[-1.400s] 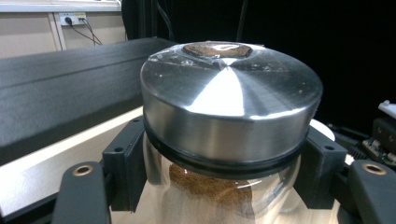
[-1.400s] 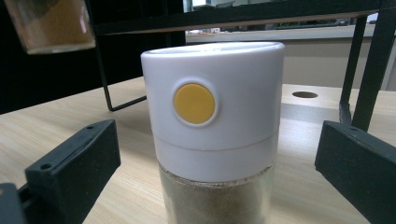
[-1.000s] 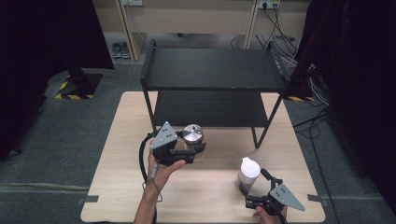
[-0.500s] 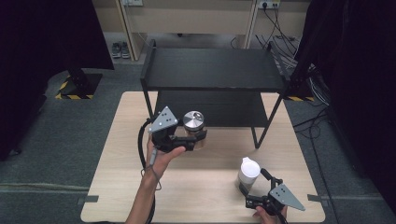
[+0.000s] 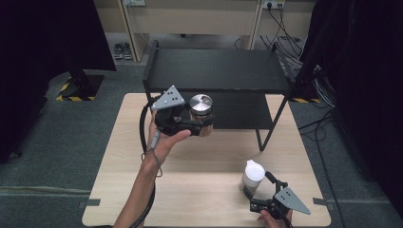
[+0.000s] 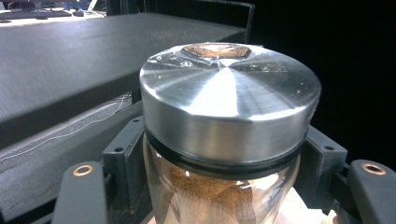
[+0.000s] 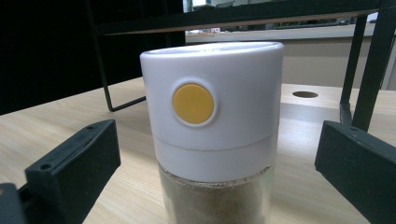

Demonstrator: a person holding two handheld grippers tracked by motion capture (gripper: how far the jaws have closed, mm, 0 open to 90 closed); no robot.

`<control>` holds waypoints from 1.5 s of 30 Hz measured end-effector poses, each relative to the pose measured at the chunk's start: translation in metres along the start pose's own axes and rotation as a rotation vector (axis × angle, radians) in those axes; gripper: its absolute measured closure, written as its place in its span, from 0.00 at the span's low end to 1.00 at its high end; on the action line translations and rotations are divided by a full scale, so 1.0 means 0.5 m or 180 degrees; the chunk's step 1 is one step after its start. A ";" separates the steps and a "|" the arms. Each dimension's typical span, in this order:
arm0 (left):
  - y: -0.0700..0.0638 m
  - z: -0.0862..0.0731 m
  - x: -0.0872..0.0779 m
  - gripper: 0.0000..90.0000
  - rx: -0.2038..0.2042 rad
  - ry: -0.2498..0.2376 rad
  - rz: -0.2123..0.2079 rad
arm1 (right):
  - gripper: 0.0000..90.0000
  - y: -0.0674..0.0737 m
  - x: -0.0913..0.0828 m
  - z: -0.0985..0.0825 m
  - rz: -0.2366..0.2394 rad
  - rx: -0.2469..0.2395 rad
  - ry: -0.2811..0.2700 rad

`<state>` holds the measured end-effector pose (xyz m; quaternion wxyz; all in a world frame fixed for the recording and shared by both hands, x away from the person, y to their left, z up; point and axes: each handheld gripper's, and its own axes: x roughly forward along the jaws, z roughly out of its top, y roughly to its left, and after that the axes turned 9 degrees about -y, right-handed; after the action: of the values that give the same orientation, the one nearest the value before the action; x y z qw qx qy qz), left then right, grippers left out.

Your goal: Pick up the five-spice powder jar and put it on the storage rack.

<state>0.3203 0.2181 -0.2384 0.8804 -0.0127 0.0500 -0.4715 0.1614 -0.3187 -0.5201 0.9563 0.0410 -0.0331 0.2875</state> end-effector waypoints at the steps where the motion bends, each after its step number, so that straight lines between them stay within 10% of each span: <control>1: 0.001 0.006 -0.001 0.34 0.0007 0.0000 0.0000 | 0.00 0.000 0.000 0.000 -0.0001 0.0002 -0.0002; 17: 0.010 0.123 0.015 0.34 0.0066 0.0050 0.0110 | 0.00 0.001 0.000 0.000 -0.0004 0.0003 0.0003; 45: 0.047 0.200 0.075 0.34 -0.0003 0.0086 0.0674 | 0.00 -0.002 0.000 0.000 0.0005 0.0022 -0.0006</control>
<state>0.3703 0.1975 -0.1435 0.9245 -0.0014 0.0632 -0.3759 0.1618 -0.3194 -0.5203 0.9560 0.0445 -0.0329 0.2882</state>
